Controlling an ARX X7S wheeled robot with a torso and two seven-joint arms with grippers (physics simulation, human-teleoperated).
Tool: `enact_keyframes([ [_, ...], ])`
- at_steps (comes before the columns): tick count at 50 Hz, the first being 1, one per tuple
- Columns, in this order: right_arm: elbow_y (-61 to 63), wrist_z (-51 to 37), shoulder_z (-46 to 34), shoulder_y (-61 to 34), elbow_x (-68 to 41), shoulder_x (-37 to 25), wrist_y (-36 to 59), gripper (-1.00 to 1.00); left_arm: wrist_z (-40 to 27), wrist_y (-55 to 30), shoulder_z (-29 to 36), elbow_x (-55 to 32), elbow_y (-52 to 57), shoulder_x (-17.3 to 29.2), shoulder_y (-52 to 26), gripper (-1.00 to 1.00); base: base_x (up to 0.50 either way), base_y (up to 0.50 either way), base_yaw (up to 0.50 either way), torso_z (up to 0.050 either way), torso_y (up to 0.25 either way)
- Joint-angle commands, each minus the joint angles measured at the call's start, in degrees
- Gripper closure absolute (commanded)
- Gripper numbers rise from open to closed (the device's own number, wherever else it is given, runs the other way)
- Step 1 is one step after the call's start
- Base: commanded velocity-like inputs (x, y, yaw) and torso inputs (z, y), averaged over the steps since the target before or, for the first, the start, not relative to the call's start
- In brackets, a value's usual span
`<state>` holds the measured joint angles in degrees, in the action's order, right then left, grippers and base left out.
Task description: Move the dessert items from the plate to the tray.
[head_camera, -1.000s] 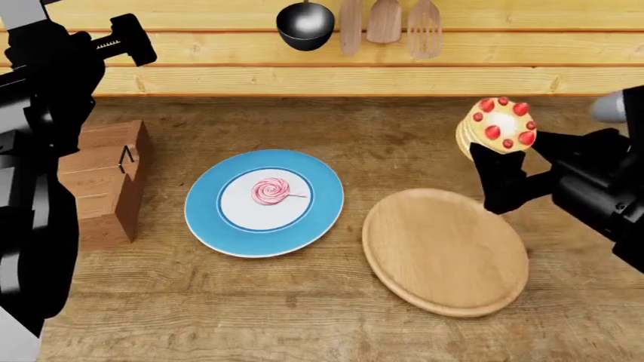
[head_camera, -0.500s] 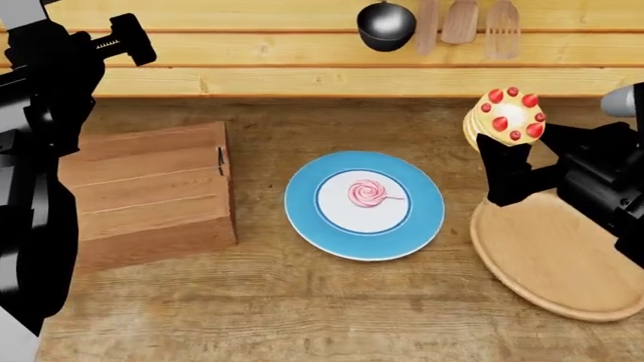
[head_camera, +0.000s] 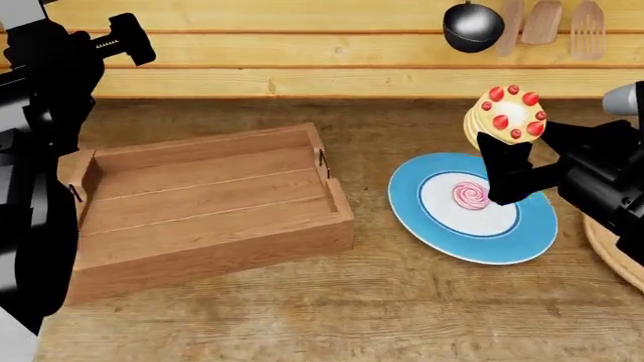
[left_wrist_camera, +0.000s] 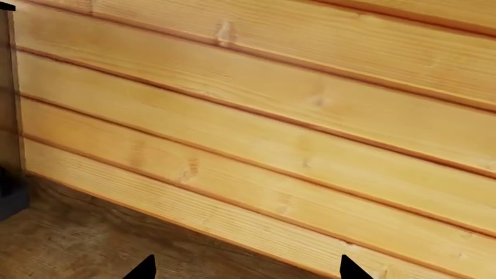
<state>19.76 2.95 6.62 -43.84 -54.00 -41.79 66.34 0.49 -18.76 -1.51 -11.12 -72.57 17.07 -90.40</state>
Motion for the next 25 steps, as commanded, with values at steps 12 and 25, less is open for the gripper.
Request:
enact_keyframes([
  [12,0.05,0.70,0.31,-0.26,0.37,-0.14,-0.78,1.00,-0.09,0.02,-0.22,0.12,-0.11,-0.02,-0.06,-1.00,0.02,0.50,0.00,0.000,0.000],
  [25,-7.01,2.82,-15.86,-12.71,8.07,9.22,-4.49,1.00,0.08,0.15,-0.34,0.25,-0.70,-0.01,-0.37,-1.00,0.00,0.06,0.00,0.000,0.001],
])
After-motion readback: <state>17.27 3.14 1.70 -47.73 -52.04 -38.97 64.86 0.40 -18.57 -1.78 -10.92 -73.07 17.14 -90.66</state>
